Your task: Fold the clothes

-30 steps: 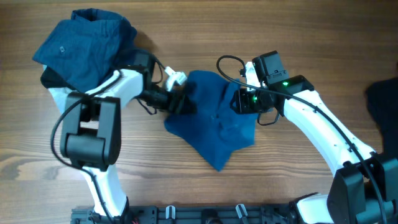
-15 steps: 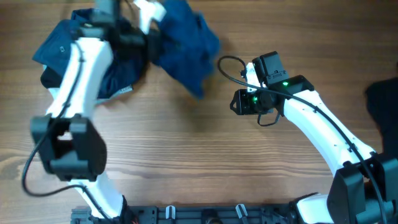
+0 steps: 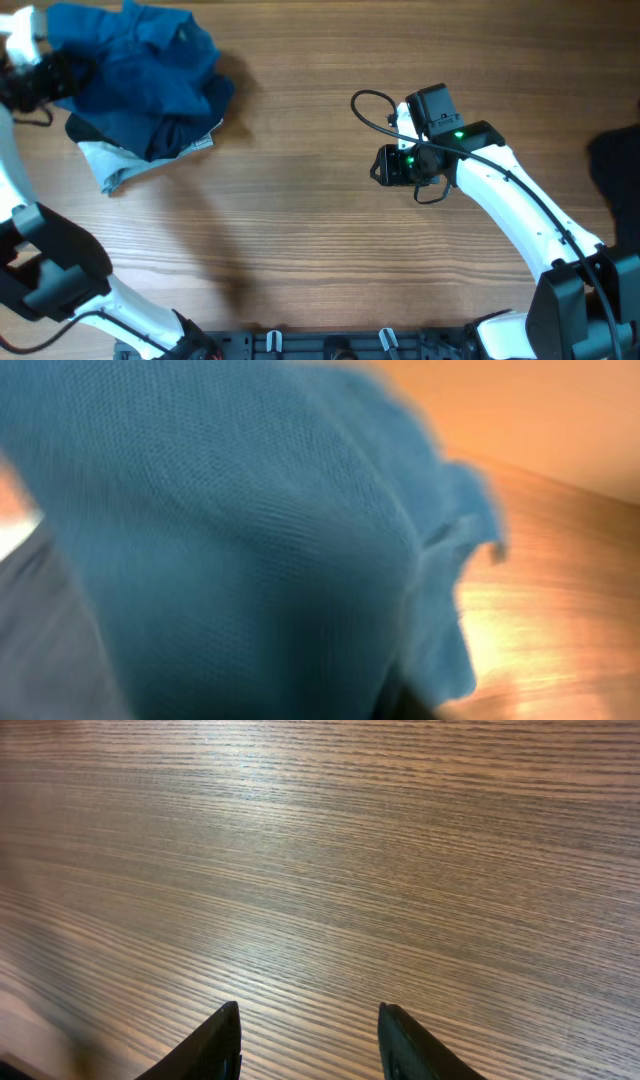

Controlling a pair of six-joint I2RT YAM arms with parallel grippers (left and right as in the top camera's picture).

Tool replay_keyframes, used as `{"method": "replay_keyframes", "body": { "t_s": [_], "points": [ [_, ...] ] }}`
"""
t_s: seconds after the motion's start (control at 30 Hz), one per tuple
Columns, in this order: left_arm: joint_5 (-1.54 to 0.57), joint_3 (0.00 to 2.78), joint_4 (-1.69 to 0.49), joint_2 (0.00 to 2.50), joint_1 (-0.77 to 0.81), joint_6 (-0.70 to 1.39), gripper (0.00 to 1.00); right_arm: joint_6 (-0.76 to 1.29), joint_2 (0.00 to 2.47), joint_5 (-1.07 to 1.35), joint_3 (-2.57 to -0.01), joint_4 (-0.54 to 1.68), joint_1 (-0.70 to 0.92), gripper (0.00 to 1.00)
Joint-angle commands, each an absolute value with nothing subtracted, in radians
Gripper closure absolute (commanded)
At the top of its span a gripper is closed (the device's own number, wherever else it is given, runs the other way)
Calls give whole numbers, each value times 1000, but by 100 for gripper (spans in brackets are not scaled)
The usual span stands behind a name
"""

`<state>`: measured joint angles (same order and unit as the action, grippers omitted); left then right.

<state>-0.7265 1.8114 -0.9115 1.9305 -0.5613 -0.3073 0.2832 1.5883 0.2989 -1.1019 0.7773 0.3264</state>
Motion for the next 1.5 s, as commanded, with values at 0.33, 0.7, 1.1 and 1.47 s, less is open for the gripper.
{"method": "replay_keyframes", "body": {
  "t_s": [0.33, 0.7, 1.1, 1.47],
  "points": [
    [-616, 1860, -1054, 1776, -626, -175, 0, 197, 1453, 337, -1180, 772, 329, 47],
    [-122, 1859, -1418, 1320, 22, 51, 0, 157, 1039, 210, -1324, 643, 329, 1],
    [-40, 1849, -1406, 1330, 260, 143, 0, 180, 1062, 210, -1323, 719, 329, 0],
    [-40, 1849, -1406, 1330, 260, 143, 0, 347, 893, -87, -1323, 787, 329, 0]
  ]
}}
